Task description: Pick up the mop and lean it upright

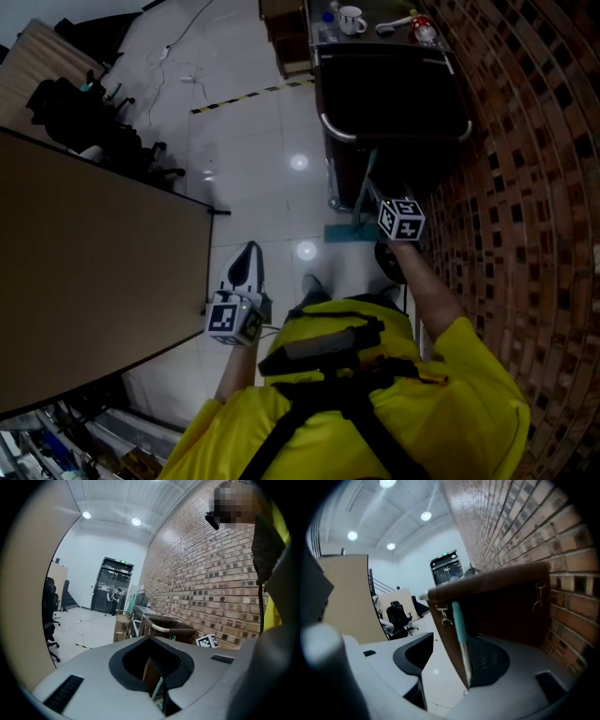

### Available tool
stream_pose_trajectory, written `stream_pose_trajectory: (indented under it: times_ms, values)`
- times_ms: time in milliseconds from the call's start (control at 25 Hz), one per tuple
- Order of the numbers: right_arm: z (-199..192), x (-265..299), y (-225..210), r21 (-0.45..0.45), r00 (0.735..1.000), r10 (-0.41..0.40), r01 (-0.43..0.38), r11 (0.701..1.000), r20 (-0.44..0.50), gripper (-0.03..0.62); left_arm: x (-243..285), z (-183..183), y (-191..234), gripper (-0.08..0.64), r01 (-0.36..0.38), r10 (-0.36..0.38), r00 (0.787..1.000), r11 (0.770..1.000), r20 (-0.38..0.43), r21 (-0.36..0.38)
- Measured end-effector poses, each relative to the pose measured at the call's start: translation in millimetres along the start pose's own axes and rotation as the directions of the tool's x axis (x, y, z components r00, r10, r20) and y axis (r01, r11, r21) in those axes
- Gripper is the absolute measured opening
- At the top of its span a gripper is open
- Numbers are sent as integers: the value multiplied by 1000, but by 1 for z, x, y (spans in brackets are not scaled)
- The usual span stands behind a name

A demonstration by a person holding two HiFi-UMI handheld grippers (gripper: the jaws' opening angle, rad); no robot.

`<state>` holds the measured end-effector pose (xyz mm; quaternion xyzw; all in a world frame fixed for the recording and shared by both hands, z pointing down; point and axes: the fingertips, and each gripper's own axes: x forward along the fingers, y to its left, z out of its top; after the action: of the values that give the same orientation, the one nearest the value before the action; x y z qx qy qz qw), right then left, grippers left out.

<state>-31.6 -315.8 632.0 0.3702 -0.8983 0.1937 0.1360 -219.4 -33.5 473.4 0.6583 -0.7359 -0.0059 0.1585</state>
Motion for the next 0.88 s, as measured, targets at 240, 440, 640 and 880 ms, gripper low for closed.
stream_pose_trajectory:
  times_ms: [240, 440, 640, 880]
  values:
    - [86, -148, 49, -2, 966, 91, -93, 996, 241, 139, 11, 1, -4, 5, 20, -20, 1000, 1000, 0, -11]
    - [141, -220, 59, -42, 931, 70, -59, 997, 357, 28, 23, 7, -21, 5, 60, -60, 998, 998, 8, 0]
    - [158, -265, 73, -40, 910, 71, -60, 997, 409, 8, 28, 20, -41, 5, 107, -107, 994, 994, 39, -2]
    - [154, -282, 82, -87, 910, 75, -43, 995, 409, 7, 29, 35, -62, 5, 152, -152, 986, 988, 69, 2]
